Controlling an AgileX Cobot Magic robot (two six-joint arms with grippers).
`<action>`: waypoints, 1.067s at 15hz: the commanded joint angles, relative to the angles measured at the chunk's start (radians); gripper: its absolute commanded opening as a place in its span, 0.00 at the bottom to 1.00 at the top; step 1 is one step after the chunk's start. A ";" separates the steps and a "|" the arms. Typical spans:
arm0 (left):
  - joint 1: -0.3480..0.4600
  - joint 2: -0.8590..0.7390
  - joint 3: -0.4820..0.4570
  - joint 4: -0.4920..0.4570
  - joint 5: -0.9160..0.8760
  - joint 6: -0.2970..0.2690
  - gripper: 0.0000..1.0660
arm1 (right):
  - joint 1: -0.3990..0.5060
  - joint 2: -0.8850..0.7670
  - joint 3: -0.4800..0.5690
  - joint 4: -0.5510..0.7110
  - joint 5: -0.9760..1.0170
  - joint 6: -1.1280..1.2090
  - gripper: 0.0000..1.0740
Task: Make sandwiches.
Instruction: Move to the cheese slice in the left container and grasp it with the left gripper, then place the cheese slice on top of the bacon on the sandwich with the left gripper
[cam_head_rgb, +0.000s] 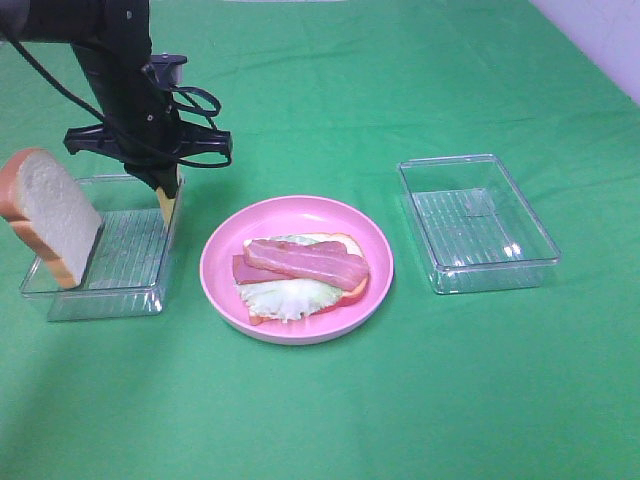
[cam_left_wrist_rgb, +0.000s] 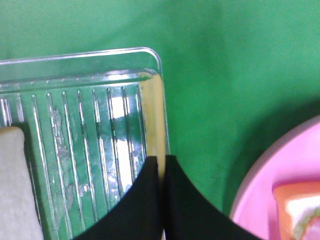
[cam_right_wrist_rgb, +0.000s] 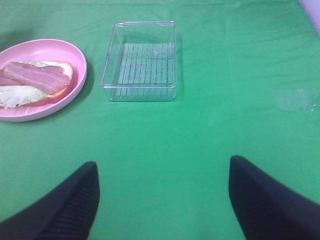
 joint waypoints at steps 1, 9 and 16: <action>0.000 -0.035 -0.017 -0.015 0.030 0.014 0.00 | -0.008 -0.012 0.002 0.001 -0.013 0.003 0.65; -0.003 -0.233 -0.061 -0.452 0.142 0.378 0.00 | -0.008 -0.012 0.002 0.001 -0.013 0.003 0.65; -0.041 -0.103 -0.006 -0.833 0.199 0.575 0.00 | -0.006 -0.012 0.002 0.000 -0.013 0.003 0.65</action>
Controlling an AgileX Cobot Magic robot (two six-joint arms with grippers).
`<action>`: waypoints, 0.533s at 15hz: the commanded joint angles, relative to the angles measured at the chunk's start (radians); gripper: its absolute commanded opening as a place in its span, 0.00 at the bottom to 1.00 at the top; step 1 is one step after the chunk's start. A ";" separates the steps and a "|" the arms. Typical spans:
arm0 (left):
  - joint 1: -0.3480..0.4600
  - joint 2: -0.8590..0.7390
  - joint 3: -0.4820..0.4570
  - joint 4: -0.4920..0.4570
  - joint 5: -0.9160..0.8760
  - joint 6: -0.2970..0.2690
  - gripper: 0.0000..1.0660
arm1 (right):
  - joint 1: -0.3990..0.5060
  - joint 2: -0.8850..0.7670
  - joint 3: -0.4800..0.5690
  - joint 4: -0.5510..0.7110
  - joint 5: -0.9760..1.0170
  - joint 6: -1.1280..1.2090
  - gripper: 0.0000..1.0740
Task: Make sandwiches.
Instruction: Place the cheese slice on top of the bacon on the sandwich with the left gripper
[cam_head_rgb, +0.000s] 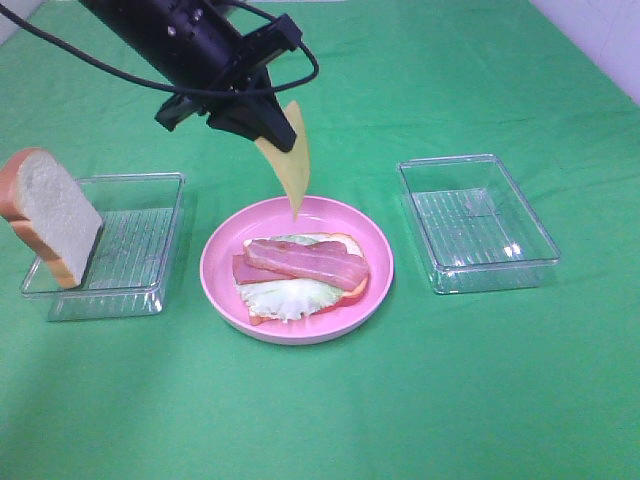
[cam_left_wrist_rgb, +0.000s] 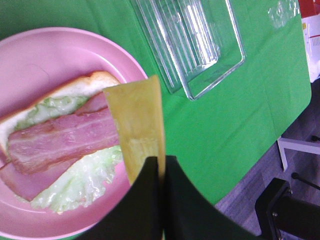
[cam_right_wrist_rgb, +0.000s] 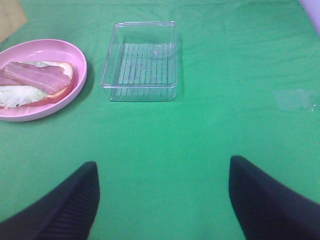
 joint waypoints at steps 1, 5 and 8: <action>-0.059 0.062 0.007 -0.027 0.030 0.013 0.00 | -0.006 -0.012 0.002 0.000 -0.013 0.003 0.65; -0.087 0.115 0.007 0.005 0.026 0.006 0.00 | -0.006 -0.012 0.002 0.000 -0.013 0.003 0.65; -0.086 0.151 0.007 0.148 -0.003 -0.008 0.00 | -0.006 -0.012 0.002 0.000 -0.013 0.003 0.65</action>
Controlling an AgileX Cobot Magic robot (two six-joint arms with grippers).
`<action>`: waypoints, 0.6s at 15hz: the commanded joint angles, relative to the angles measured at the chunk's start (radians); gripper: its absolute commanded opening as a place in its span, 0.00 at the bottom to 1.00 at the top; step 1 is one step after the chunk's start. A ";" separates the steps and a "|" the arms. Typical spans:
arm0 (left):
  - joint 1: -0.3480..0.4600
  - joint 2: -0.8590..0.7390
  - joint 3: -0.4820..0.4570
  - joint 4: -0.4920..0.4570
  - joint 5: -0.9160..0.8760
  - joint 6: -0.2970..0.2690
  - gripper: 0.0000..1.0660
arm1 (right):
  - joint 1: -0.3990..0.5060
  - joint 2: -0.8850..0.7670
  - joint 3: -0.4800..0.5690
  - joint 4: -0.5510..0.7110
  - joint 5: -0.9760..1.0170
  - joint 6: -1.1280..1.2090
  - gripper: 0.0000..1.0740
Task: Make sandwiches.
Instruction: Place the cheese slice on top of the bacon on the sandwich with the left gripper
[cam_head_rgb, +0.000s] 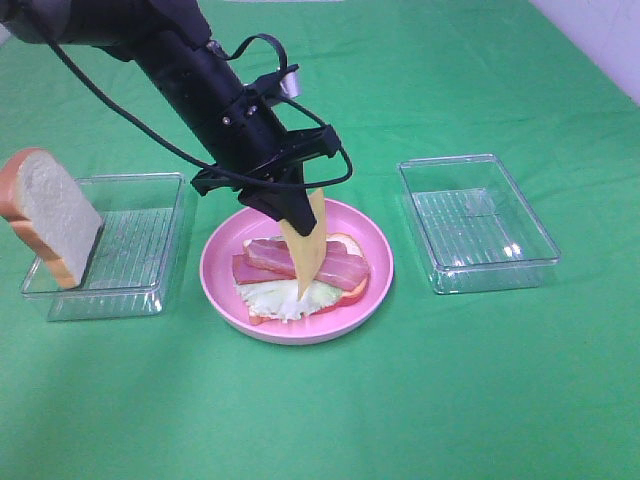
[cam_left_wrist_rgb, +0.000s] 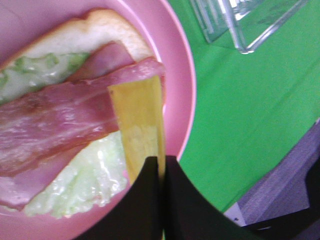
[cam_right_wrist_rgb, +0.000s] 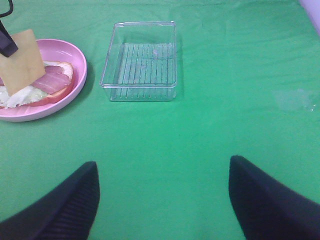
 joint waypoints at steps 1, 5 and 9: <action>-0.002 0.019 0.005 0.042 -0.003 -0.019 0.00 | -0.006 -0.012 0.002 0.000 -0.013 0.003 0.65; -0.002 0.035 -0.002 0.168 -0.030 -0.083 0.00 | -0.006 -0.012 0.002 0.000 -0.013 0.003 0.65; -0.002 0.035 -0.002 0.226 -0.054 -0.135 0.12 | -0.006 -0.012 0.002 0.000 -0.013 0.003 0.65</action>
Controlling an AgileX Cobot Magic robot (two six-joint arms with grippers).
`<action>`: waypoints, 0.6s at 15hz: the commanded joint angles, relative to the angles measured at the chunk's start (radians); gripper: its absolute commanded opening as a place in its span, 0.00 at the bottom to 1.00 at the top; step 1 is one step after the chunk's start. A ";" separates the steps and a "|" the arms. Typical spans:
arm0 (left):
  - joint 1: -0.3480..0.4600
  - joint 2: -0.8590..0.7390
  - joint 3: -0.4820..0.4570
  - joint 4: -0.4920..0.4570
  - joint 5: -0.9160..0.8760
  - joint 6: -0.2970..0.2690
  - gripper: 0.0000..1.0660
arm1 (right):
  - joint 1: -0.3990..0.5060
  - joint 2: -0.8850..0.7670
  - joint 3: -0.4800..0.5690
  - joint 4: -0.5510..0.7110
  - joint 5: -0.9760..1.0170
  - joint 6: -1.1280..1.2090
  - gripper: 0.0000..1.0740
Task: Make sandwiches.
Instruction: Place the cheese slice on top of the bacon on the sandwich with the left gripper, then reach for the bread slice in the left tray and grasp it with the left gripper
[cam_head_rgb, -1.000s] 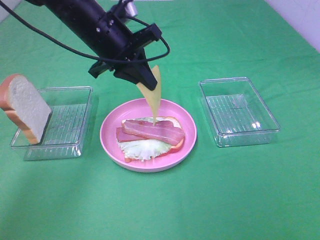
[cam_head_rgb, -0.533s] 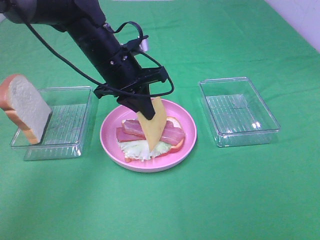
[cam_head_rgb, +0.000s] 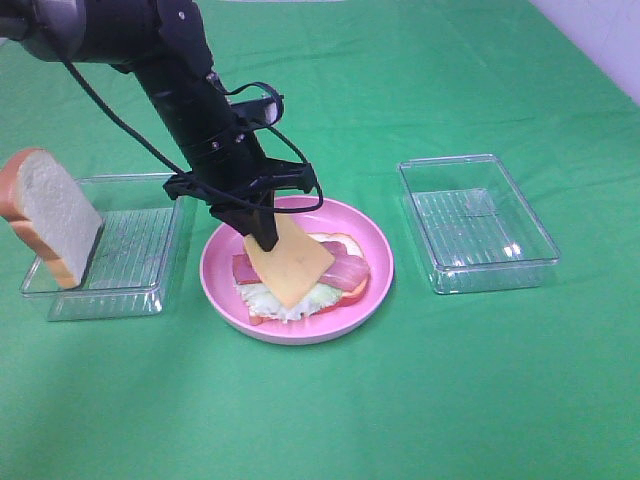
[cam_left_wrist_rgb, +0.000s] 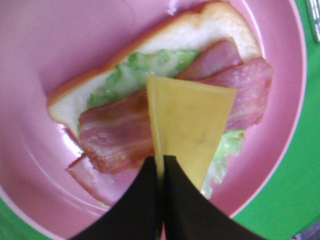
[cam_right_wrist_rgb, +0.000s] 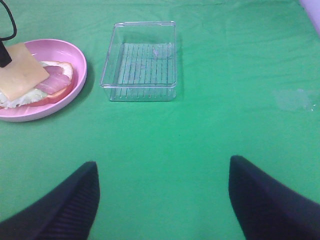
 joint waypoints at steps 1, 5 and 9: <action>-0.002 0.001 -0.002 0.011 -0.023 -0.025 0.32 | -0.006 -0.012 0.002 0.000 -0.013 0.003 0.65; -0.001 -0.013 -0.030 0.013 -0.026 -0.036 0.77 | -0.006 -0.012 0.002 0.000 -0.013 0.003 0.65; -0.001 -0.069 -0.158 0.179 0.095 -0.189 0.77 | -0.006 -0.012 0.002 0.000 -0.013 0.003 0.65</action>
